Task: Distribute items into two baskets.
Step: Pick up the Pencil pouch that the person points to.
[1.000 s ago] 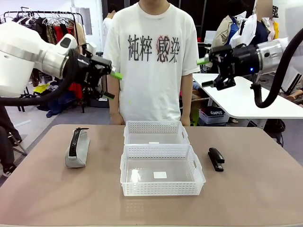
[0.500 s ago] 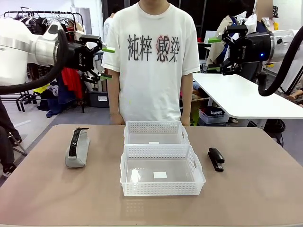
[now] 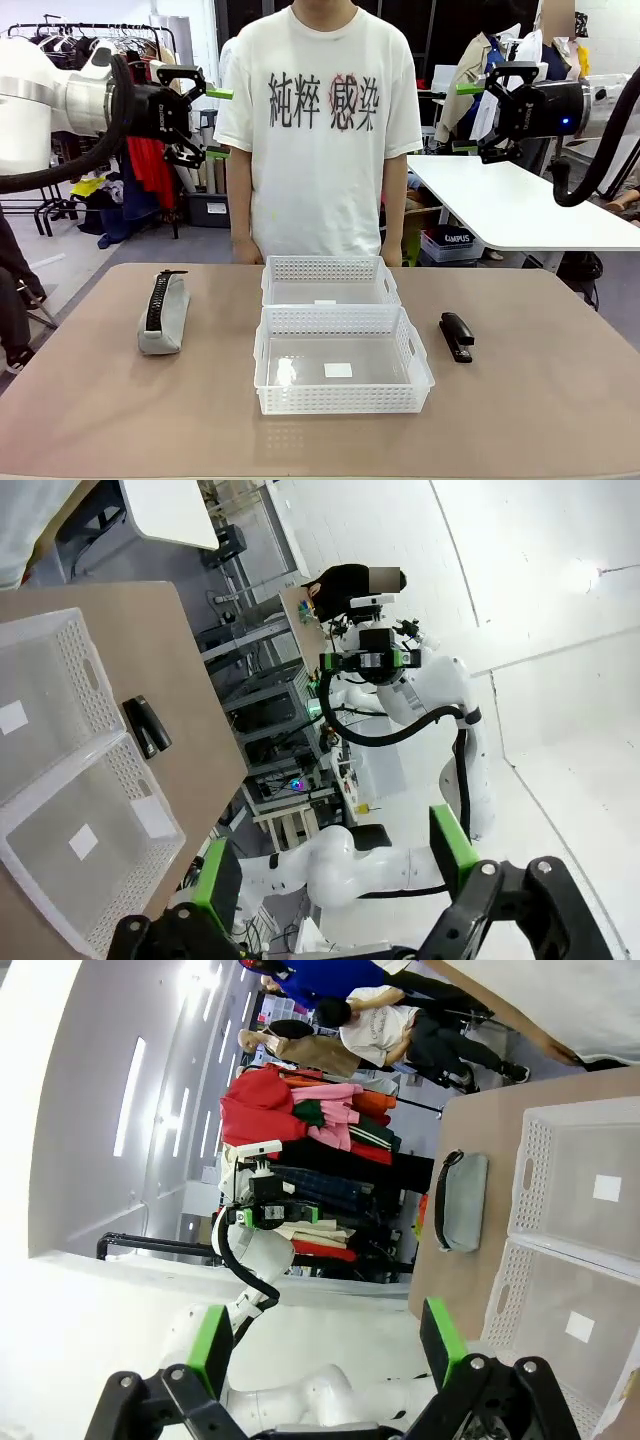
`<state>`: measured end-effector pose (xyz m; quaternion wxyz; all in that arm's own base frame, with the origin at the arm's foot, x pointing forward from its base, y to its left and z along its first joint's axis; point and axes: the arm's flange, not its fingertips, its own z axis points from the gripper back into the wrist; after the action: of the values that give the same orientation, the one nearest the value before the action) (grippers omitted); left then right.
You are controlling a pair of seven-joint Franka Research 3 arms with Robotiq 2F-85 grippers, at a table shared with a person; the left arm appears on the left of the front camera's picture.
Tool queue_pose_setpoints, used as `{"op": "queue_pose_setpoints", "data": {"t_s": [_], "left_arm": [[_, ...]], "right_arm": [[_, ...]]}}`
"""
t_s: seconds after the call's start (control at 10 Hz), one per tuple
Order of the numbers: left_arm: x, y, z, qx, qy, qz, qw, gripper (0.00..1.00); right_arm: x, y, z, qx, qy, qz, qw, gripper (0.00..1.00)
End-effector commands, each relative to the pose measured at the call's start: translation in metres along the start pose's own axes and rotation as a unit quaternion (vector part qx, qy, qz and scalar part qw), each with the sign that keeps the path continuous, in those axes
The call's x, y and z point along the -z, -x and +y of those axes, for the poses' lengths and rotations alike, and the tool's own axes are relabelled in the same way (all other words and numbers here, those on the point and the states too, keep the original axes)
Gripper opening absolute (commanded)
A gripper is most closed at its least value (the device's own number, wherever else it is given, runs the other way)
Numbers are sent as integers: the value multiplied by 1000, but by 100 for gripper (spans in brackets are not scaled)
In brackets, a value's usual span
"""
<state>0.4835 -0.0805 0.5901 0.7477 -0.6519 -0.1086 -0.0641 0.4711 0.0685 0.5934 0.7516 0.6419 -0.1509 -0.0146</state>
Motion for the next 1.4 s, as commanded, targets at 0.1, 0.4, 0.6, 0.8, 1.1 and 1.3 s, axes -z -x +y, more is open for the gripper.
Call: {"op": "queue_pose_setpoints", "data": {"t_s": [0.1, 0.4, 0.6, 0.8, 1.1, 1.3], "left_arm": [[-2, -1, -13, 10, 16, -8, 1000, 100], [-1, -2, -11, 11, 3, -3, 1000, 100], [-1, -2, -11, 11, 3, -3, 1000, 100], [-1, -2, -11, 11, 3, -3, 1000, 100], [-1, -2, -11, 11, 3, -3, 1000, 100], [-1, -2, -11, 11, 3, -3, 1000, 100]], "right_arm": [[-7, -12, 12, 33, -10, 14, 999, 100], [-7, -7, 7, 23, -9, 8, 1000, 100], [-7, -7, 7, 23, -9, 8, 1000, 100], [-7, -7, 7, 23, -9, 8, 1000, 100], [-7, -7, 7, 23, -9, 8, 1000, 100], [-7, -7, 7, 23, -9, 8, 1000, 100]]}}
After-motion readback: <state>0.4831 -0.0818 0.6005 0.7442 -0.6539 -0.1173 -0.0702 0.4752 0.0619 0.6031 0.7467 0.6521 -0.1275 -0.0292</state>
